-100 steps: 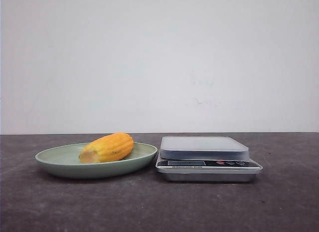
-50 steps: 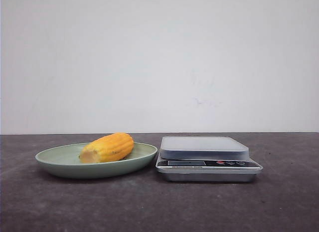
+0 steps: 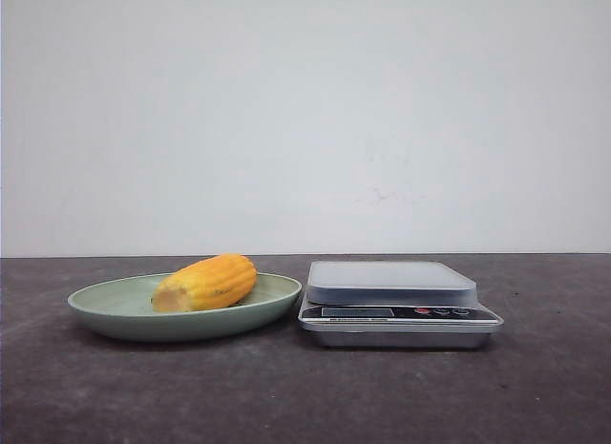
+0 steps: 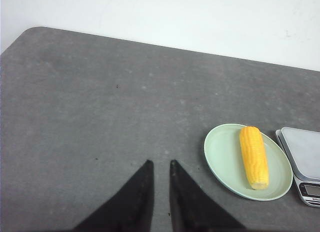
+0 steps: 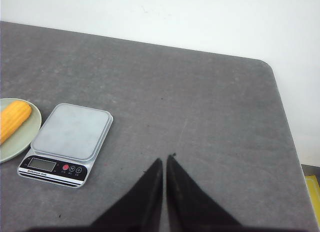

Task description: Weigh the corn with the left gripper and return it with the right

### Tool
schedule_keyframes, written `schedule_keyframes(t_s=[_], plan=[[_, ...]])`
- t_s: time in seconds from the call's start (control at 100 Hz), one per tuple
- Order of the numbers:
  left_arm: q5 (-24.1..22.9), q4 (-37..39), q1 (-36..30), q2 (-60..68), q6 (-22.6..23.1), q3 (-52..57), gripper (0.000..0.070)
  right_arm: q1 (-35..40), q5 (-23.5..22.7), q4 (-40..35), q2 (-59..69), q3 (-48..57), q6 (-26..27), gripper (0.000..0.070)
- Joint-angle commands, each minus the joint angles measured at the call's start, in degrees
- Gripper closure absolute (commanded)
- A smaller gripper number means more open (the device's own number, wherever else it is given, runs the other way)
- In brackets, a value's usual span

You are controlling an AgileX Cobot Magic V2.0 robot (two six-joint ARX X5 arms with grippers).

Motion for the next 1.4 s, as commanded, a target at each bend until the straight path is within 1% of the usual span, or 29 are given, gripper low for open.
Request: schedule_keyframes(t_s=[0.0,0.23,0.32,0.41,0.55,0.58,0.65,0.7,0.74,0.8,0.9,0.96,1.0,1.08,1.17,1.39], plan=[[0.00,0.46,-0.39,0.02,-0.07,0.76,0.0684,0.22,0.17,0.59,0.42,0.81,0.63,0.0697],[0.00,0.46,-0.37,0.02,-0.07,0.74,0.0684,0.22,0.17,0.59,0.42,0.83,0.63,0.0697],[-0.22,0.46,1.22,0.00,-0.07,0.70,0.0684,0.22,0.17,0.59,0.42,0.81,0.63,0.0697],[-0.26,1.88,5.79,0.02,-0.04,-0.76,0.0684,0.22,0.17,0.57,0.42,0.83,0.63,0.0697],[-0.48,6.21,15.30,-0.42,0.50,-6.23,0.0684,0.22,0.17,0.59,0.42,0.83,0.63,0.0697],[-0.57,7.98,18.08,-0.61,1.75,-7.96,0.0684,0.22,0.17,0.59,0.42,0.83,0.63,0.0697],[0.55,13.29,23.39,-1.11,2.19,-11.82,0.0684,0.22,0.17,0.57,0.42,0.87,0.63,0.0697],[2.56,18.40,27.30,-1.64,3.17,-14.88,0.0684,0.22,0.17,0.57,0.42,0.87,0.63,0.0697],[6.01,24.04,30.40,-2.14,4.85,-17.92,0.0684,0.22,0.17,0.59,0.42,0.87,0.63,0.0697],[11.87,32.30,33.86,-3.04,8.17,-22.40,0.0684,0.22,0.17,0.59,0.42,0.87,0.63,0.0697],[23.15,45.81,37.81,-5.11,13.94,-30.84,0.0684,0.22,0.17,0.57,0.42,0.87,0.63,0.0697],[29.09,52.22,39.41,-6.67,15.82,-36.11,0.0684,0.22,0.17,0.59,0.42,0.87,0.63,0.0697],[31.78,55.41,40.22,-7.78,16.26,-39.50,0.0684,0.22,0.17,0.59,0.42,0.87,0.63,0.0697],[34.69,59.67,41.44,-9.90,16.17,-45.86,0.0684,0.22,0.17,0.57,0.42,0.87,0.63,0.0697],[36.50,62.73,42.01,-12.22,15.91,-52.15,0.0684,0.22,0.17,0.59,0.42,0.87,0.63,0.0697],[36.70,65.35,42.03,-17.03,15.21,-61.72,0.0684,0.22,0.17,0.59,0.42,0.87,0.63,0.0697]])
